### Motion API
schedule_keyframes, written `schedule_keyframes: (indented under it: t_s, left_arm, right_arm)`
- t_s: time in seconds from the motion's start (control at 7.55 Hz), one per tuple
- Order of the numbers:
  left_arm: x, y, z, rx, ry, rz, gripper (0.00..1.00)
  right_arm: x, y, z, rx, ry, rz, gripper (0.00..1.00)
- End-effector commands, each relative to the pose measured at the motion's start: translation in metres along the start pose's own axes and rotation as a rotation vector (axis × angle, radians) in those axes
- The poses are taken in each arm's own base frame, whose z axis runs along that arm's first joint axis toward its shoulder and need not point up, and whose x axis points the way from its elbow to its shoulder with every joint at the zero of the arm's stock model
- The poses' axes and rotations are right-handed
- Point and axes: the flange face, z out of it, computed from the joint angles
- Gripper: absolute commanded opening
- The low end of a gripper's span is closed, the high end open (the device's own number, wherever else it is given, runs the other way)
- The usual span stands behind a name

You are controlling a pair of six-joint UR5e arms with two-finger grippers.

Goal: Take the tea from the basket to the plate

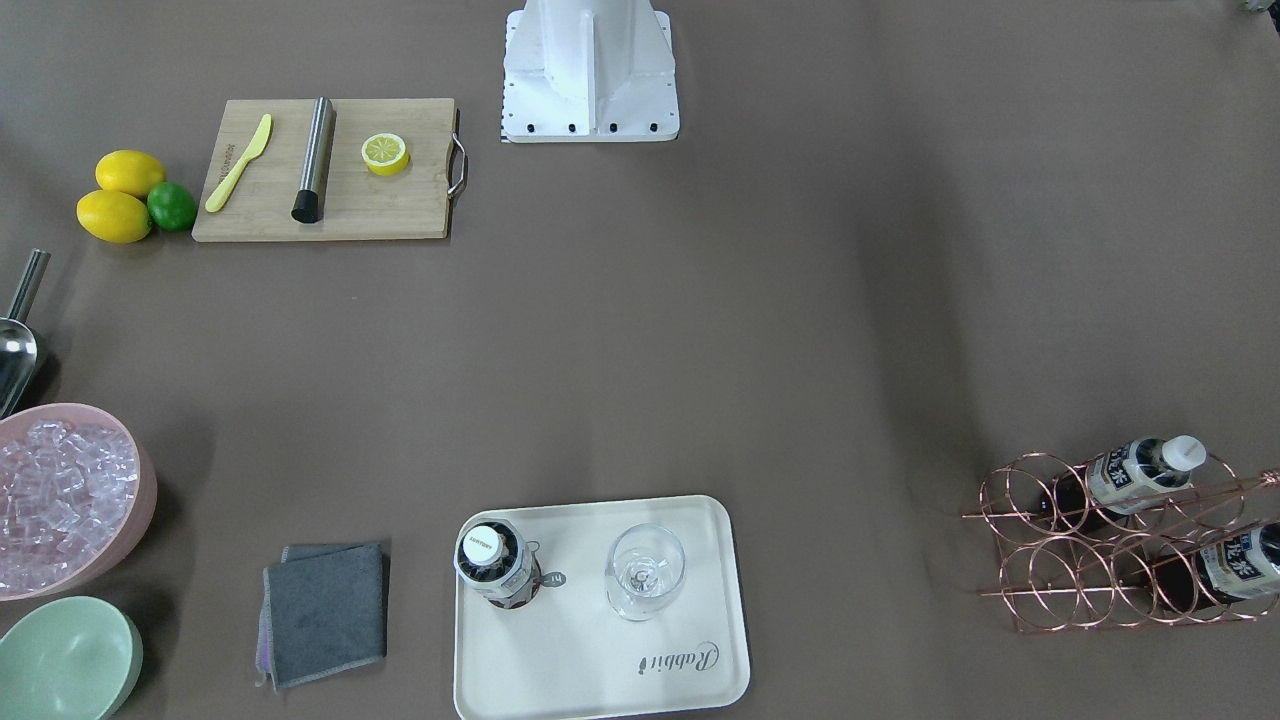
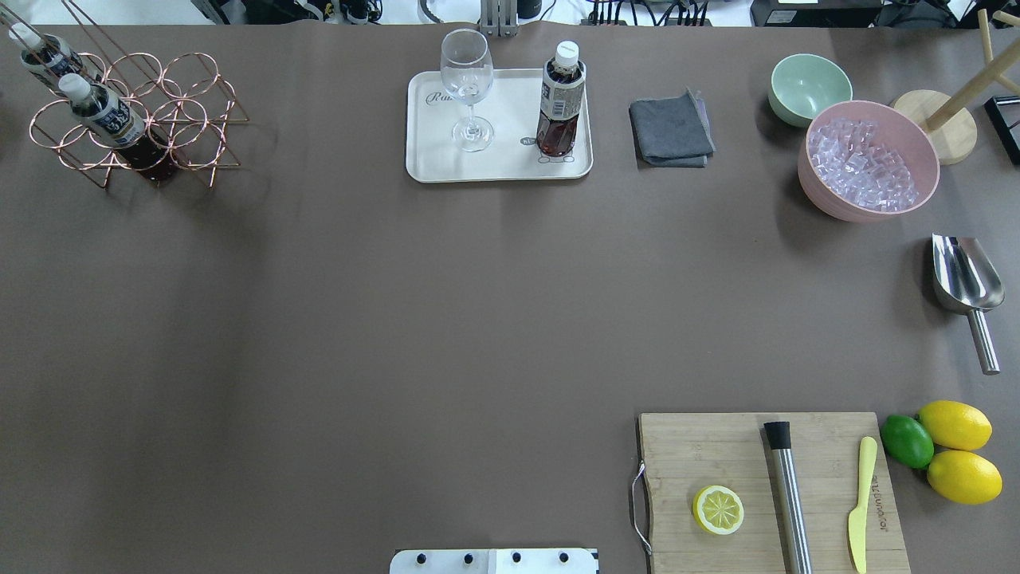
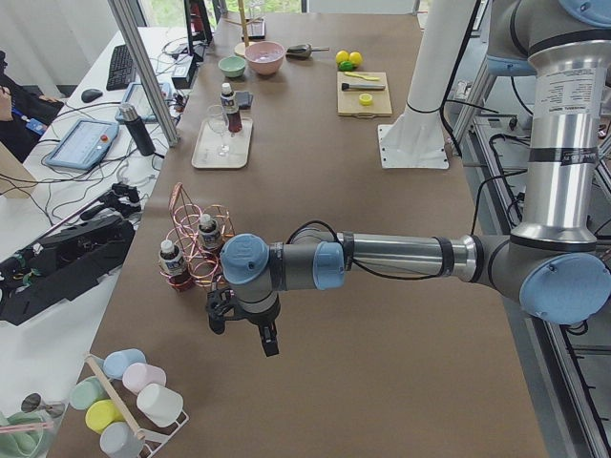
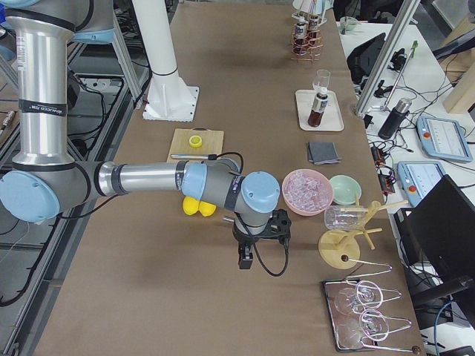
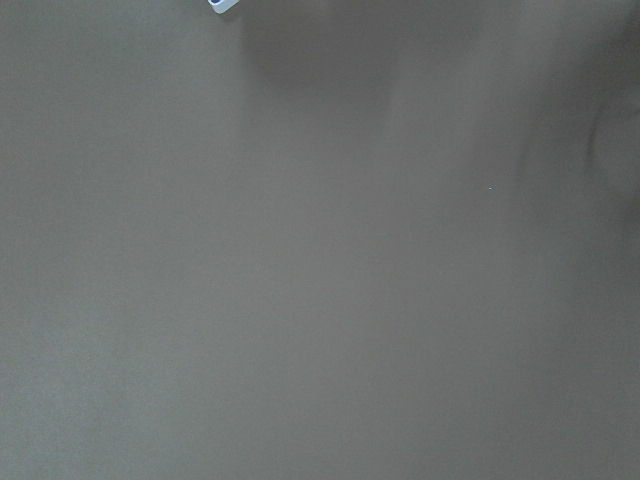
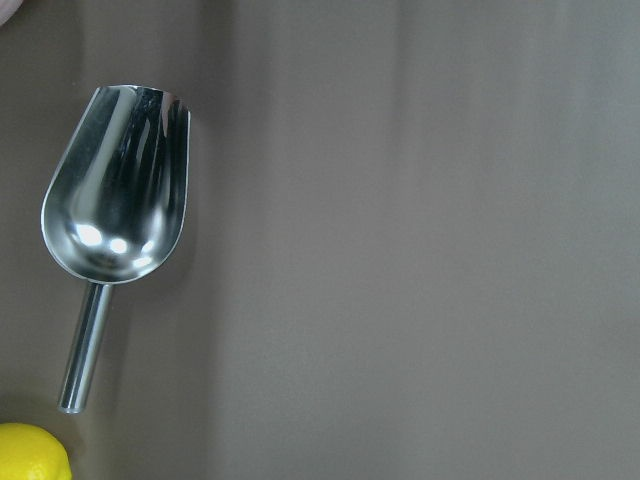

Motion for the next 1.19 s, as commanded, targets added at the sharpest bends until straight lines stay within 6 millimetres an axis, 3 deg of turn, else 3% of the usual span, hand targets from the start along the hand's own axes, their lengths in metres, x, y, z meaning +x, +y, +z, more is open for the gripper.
schedule_keyframes:
  t_s: [0.0,1.06]
  left_arm:
    - [0.0004,-0.0003,-0.0009,0.003,-0.014,0.002,0.99]
    - [0.001,0.002,-0.0043,0.003,-0.004,-0.002,0.99]
  right_arm:
    - [-0.0008,-0.0008,-0.0012,0.002,0.001,-0.002,1.0]
    - [-0.0003,-0.0021,-0.0001,0.008,0.003,-0.009,1.0]
